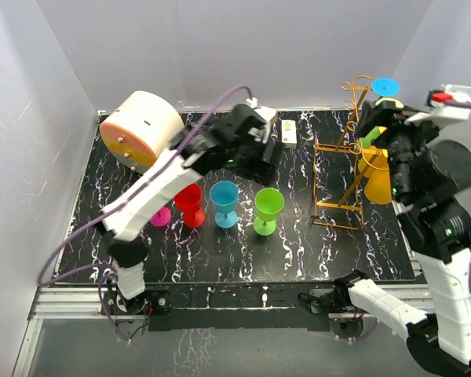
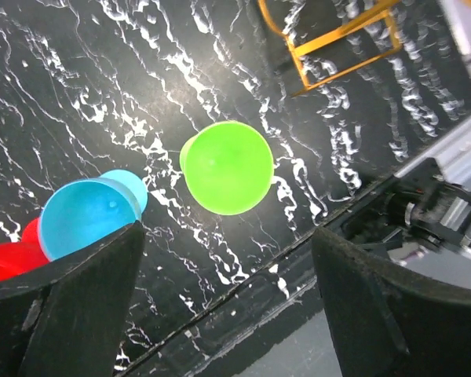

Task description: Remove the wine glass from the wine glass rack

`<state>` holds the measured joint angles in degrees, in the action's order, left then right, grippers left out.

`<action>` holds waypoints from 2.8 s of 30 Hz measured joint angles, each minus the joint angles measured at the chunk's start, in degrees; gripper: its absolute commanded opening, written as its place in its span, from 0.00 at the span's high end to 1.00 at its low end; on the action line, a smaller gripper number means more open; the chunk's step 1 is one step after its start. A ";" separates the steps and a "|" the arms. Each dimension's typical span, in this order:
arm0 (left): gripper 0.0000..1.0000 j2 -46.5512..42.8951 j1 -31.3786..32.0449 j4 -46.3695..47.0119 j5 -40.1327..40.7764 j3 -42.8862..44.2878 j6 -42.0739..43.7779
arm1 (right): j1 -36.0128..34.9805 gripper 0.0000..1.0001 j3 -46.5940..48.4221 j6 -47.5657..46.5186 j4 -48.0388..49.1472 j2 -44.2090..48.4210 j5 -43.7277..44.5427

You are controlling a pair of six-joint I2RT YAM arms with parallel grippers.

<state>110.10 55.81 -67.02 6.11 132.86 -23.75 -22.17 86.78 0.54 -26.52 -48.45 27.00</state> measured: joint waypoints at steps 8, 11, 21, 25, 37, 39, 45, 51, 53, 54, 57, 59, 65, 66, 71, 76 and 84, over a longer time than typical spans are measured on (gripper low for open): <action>0.01 -28.68 -0.63 13.44 -0.66 -21.24 4.07 | -0.02 0.19 7.02 -0.42 -7.52 -11.04 6.73; 0.01 -35.80 -0.83 18.60 -0.72 -29.18 5.55 | -0.22 0.18 7.69 -0.26 -11.47 -12.85 10.40; 0.01 -40.33 -0.94 27.65 -2.67 -40.28 8.76 | -0.24 0.17 8.04 7.93 -22.67 -11.54 20.06; 0.01 -40.54 -0.94 28.44 -5.33 -41.90 8.74 | -0.24 0.17 7.78 12.52 -24.92 -10.14 23.69; 0.01 -48.00 -0.94 29.49 -9.62 -44.06 6.45 | -0.22 0.17 6.95 27.23 -26.58 -11.19 25.18; 0.01 -49.13 -0.94 29.46 -9.62 -44.06 5.86 | 0.00 0.17 8.00 25.59 -23.39 -15.12 25.07; 0.01 -49.33 -0.94 29.20 -9.53 -44.06 4.59 | 9.90 0.19 15.93 21.07 -16.46 -29.75 14.86; 0.01 -47.10 -0.94 28.70 -9.07 -44.06 3.80 | 24.04 0.19 20.04 21.73 -13.75 -35.82 -0.02; 0.01 -46.18 -0.94 28.61 -8.81 -44.06 3.74 | 29.11 0.19 20.04 22.56 -13.22 -35.80 -5.14; 0.01 -45.88 -0.94 28.59 -8.72 -44.06 3.74 | 31.19 0.19 20.04 22.88 -12.83 -35.76 -7.21; 0.01 -44.92 -0.94 28.57 -8.50 -44.06 3.76 | 38.10 0.20 20.04 23.78 -11.69 -35.74 -15.08; 0.01 -44.57 -0.94 28.57 -8.48 -44.06 3.78 | 41.68 0.24 20.04 23.96 -11.19 -35.74 -20.26; 0.01 -44.50 -0.94 28.57 -8.48 -44.06 3.78 | 46.38 0.30 21.35 24.44 -11.08 -37.70 -31.34; 0.01 -44.50 -0.94 28.59 -8.48 -44.06 3.80 | 46.60 0.31 21.38 24.44 -11.06 -38.12 -32.39; 0.01 -44.41 -0.94 28.61 -8.50 -44.04 3.80 | 46.60 0.33 22.25 24.06 -11.41 -40.94 -35.76; 0.01 -44.09 -0.94 28.65 -8.55 -44.04 3.78 | 46.56 0.35 23.82 23.80 -12.37 -43.95 -36.61; 0.01 -43.76 -0.94 28.81 -8.57 -43.87 3.78 | 43.23 0.39 28.26 23.52 -13.92 -47.98 -33.20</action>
<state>66.35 54.87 -38.22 -2.46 88.99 -19.97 21.06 115.04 24.05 -40.45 -96.42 -6.20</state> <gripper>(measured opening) 0.985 0.638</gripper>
